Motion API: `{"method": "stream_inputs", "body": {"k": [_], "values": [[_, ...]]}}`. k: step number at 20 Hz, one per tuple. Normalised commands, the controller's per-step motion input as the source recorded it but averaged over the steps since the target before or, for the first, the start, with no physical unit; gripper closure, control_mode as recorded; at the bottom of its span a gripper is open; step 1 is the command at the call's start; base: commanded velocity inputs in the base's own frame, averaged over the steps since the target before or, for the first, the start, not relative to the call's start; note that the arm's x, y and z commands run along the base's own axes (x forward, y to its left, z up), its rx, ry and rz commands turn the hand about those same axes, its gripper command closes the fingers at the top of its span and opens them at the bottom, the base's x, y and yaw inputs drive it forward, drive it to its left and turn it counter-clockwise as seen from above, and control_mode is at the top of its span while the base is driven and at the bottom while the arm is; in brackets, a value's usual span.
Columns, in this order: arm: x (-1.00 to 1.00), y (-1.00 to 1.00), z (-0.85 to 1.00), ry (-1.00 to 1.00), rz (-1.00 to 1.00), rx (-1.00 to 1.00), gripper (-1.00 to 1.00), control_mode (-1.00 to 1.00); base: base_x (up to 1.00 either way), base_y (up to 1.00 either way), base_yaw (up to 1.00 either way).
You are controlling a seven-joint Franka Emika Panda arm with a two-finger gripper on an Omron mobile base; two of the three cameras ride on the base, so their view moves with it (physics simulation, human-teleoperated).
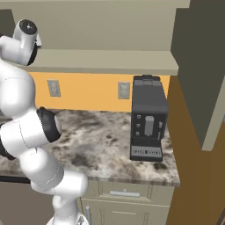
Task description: Collect the paprika, mayonnaise, and shaker from the cabinet and place them next to the stove.
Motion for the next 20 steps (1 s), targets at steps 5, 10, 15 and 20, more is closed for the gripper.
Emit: {"method": "stream_inputs", "body": {"k": [5,10,15,20], "values": [[0.12,0.13,0.00,0.01,0.00,0.00,-1.00,-1.00,0.00,0.00,0.00],[0.10,0.05,-0.03,0.00,0.00,0.00,-1.00,-1.00,0.00,0.00,0.00],[0.01,0.19,-0.10,0.00,0.00,-0.01,-1.00,-1.00,0.00,0.00,0.00],[0.10,0.12,-0.02,0.00,0.00,0.00,-1.00,-1.00,0.00,0.00,0.00]]}}
